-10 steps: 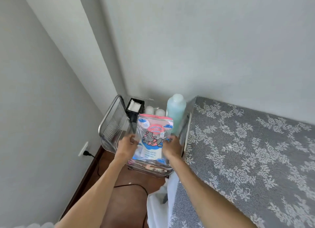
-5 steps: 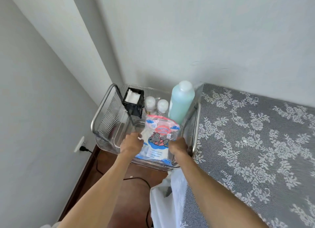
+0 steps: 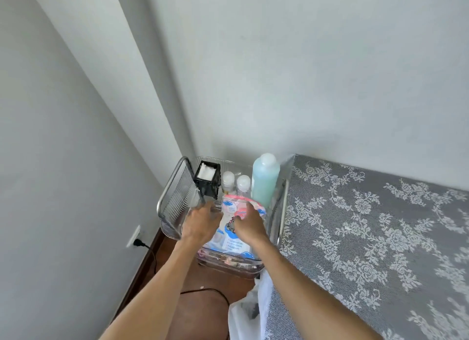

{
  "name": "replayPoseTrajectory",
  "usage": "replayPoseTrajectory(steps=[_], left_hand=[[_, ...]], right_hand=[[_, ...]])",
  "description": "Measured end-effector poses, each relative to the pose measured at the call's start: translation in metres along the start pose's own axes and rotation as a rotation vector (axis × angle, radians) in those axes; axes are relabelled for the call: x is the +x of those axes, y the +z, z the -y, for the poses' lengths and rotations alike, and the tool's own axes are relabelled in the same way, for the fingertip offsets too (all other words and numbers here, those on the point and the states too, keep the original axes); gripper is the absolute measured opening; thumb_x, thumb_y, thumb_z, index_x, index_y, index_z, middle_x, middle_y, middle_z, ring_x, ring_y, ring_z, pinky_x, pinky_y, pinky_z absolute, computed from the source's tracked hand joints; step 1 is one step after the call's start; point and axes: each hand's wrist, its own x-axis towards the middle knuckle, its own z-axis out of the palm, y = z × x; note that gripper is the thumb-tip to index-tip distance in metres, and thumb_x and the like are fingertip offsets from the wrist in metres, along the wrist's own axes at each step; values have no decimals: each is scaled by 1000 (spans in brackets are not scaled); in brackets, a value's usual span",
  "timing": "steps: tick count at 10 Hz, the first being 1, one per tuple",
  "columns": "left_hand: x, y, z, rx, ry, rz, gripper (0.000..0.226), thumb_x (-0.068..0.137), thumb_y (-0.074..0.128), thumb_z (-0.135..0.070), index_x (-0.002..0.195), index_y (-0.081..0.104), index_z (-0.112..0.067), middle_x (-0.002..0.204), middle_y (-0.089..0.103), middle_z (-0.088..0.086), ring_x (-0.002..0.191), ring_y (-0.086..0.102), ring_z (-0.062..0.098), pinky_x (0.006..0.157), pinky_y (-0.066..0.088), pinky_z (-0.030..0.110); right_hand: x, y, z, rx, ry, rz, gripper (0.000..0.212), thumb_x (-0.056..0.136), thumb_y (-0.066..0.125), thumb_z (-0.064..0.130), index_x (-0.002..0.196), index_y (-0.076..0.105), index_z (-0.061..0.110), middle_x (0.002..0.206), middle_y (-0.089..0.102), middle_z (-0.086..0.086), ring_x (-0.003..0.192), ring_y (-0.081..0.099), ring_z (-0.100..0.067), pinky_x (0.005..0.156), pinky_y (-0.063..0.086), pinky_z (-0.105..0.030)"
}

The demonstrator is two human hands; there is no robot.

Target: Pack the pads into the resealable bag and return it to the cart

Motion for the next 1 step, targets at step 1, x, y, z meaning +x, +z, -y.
replayPoseTrajectory(steps=[1], left_hand=[[-24, -25, -13, -25, 93, -66, 23, 92, 46, -34, 101, 59, -17, 96, 67, 4, 92, 67, 28, 79, 57, 40]], right_hand=[[-30, -25, 17, -10, -220, 53, 47, 97, 47, 21, 144, 41, 24, 144, 51, -4, 97, 60, -15, 76, 49, -26]])
